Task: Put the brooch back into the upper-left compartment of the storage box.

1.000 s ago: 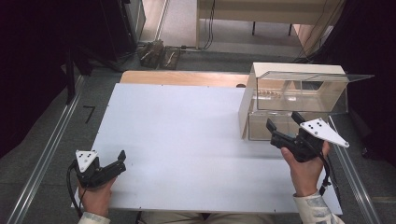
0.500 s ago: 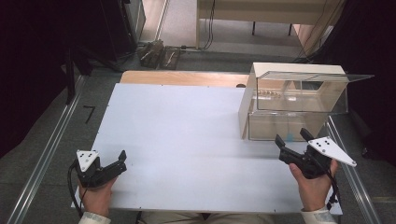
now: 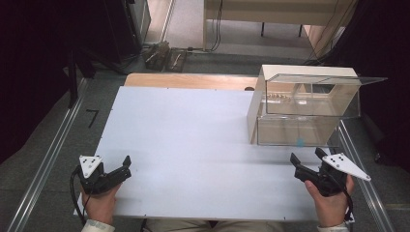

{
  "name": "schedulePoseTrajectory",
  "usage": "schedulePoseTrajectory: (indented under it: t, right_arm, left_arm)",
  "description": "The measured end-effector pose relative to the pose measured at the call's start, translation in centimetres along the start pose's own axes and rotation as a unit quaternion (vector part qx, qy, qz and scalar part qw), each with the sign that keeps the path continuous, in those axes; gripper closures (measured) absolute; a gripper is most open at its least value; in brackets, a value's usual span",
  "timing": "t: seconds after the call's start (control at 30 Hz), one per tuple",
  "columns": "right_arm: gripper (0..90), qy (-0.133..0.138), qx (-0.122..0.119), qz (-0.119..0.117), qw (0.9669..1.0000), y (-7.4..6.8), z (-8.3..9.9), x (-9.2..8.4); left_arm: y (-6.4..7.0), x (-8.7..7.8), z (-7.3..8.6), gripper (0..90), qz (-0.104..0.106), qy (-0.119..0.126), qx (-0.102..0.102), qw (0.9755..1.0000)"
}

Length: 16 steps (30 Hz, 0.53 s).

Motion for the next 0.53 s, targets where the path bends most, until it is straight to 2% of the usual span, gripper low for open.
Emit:
schedulePoseTrajectory:
  t: [0.53]
  right_arm:
    - [13.0,-0.052,0.018,0.042,0.9976,3.5,2.9,-0.1]
  left_arm:
    - [0.1,0.1,0.0,1.7,-0.001,-0.002,0.001,1.0]
Point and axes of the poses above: each handheld gripper's, and its own axes: x roughly forward along the jaws, z roughly out of its underside, y roughly to its right, the point moved 5 cm from there along x, roughly forward along the jaws, and after that the axes turned 3 degrees about x, right-handed, at the moved point
